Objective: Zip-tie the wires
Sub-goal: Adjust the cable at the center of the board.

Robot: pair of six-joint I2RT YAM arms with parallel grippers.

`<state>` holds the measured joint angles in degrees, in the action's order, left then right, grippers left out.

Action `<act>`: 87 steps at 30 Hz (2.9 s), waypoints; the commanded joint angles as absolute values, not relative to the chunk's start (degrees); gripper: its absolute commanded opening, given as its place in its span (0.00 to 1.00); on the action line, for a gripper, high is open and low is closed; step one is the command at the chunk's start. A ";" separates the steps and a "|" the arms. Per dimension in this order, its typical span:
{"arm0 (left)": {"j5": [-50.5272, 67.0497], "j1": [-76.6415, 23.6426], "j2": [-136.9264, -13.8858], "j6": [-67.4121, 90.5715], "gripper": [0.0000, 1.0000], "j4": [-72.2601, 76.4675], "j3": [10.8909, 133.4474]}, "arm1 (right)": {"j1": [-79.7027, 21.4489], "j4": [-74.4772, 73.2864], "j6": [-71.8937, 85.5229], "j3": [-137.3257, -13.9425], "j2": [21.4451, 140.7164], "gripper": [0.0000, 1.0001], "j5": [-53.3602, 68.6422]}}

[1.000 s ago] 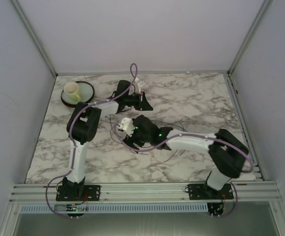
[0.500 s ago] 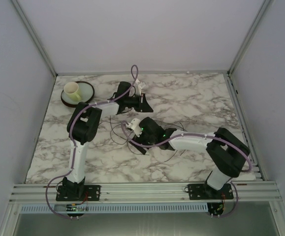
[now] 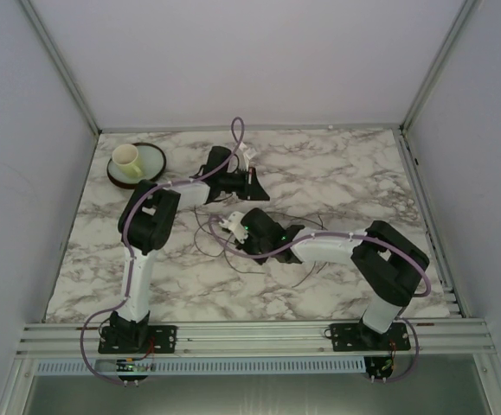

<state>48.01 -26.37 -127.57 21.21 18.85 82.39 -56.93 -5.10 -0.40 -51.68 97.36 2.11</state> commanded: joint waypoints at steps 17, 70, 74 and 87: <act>43.17 -29.17 -121.94 31.62 0.00 26.97 72.15 | -49.66 -2.74 -6.15 -57.26 98.81 0.14 -2.28; 46.23 -29.71 -119.78 30.23 0.00 10.61 72.51 | -52.82 51.53 -32.51 -16.82 84.66 0.99 11.03; 45.99 -29.73 -119.97 30.55 0.00 10.90 72.25 | -52.61 54.77 -32.73 -18.17 89.12 0.99 7.76; 46.05 -29.84 -118.77 32.39 0.00 13.51 68.16 | -47.65 61.27 -35.29 -22.95 97.26 0.99 -0.24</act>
<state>45.06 -29.58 -120.88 31.14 11.90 70.11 -49.15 57.87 -33.89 -20.16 95.57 2.07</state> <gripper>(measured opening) 0.005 0.991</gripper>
